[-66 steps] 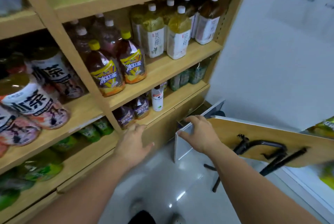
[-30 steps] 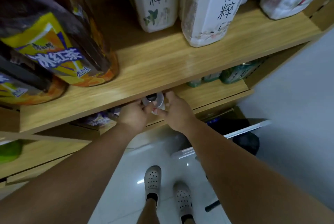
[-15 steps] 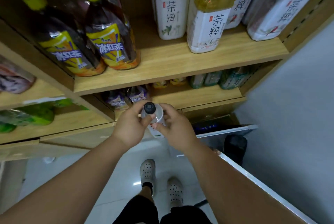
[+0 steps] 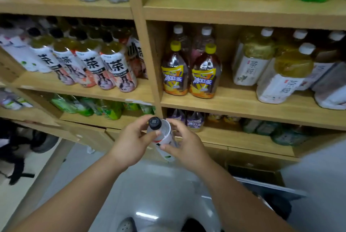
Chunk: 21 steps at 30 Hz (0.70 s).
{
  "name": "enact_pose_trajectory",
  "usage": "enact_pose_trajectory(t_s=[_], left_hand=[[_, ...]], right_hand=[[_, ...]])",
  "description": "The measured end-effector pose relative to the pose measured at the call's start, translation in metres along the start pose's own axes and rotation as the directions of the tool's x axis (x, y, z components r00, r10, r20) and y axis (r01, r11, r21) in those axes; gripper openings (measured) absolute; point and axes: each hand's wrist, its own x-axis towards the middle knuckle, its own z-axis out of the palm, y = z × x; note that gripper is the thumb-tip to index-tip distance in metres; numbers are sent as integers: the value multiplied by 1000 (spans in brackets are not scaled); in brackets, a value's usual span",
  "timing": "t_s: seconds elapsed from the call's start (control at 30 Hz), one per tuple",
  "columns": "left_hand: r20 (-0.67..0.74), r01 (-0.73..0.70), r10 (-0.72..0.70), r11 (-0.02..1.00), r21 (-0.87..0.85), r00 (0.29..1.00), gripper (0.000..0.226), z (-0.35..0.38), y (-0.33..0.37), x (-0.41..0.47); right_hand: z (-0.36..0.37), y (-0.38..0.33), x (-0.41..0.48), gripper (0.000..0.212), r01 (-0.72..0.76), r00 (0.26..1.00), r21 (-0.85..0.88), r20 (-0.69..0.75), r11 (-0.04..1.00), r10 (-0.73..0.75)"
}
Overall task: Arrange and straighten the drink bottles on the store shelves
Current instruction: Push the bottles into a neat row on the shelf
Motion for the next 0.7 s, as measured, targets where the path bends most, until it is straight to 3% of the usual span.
enact_pose_trajectory(t_s=[0.33,0.7], left_hand=[[-160,52,-59,998,-47,985,30,-171,-52,-25],[-225,64,-57,998,27,973,30,-377,-101,-24]], right_hand=[[149,-91,70,66,64,981,-45,185,997,-55],[323,-201,144,68,76,986,-2,151,997,-75]])
